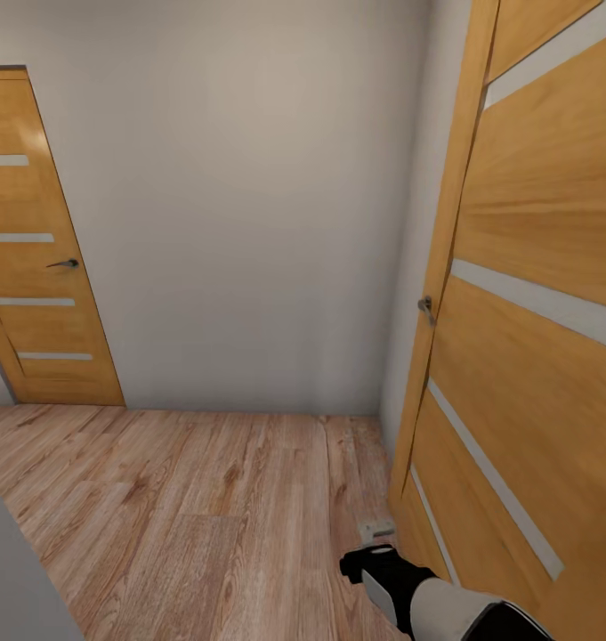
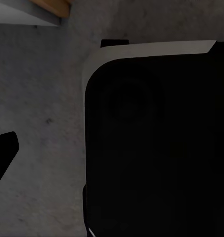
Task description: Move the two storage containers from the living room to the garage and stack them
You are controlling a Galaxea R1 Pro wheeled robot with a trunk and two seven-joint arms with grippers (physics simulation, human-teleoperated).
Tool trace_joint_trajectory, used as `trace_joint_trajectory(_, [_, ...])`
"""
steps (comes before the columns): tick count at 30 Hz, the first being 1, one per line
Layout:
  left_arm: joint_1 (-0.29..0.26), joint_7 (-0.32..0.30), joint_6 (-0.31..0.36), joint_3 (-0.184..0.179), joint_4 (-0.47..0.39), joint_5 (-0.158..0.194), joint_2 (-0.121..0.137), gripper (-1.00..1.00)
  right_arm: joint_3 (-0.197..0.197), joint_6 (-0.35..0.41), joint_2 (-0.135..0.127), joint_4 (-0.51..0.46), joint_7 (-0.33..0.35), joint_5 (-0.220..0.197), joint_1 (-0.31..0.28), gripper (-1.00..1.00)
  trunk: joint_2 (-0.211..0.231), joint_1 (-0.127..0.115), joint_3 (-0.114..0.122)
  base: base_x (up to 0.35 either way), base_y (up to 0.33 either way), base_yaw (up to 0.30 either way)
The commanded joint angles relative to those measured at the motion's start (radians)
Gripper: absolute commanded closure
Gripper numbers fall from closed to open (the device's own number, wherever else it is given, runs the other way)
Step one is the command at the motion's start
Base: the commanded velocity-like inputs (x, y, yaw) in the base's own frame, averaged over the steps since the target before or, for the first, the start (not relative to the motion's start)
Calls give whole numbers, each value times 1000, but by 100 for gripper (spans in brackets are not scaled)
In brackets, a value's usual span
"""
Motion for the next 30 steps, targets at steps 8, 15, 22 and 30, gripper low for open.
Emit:
trace_joint_trajectory(8, [0, 1, -3, -1, 0, 2, 0, -100, 9, -69, 0, 43, 27, 99, 105, -100, -1, 0, -1, 0, 0, 0])
trace_joint_trajectory(15, [0, 1, -3, 1, 0, 2, 0, -100, 9, -110, 0, 47, 30, 147, 184, -100, -1, 0, -1, 0, 0, 0])
trace_joint_trajectory(22, [0, 1, -3, 8, -1, 2, 0, -100, 9, -148, -8, 47, 31, 150, 263, -100, -1, 0, -1, 0, 0, 0])
trace_joint_trajectory(30, [0, 1, -3, 10, 0, 2, 0, -100, 9, -157, -33, 47, 55, 150, 298, -100, -1, 0, -1, 0, 0, 0])
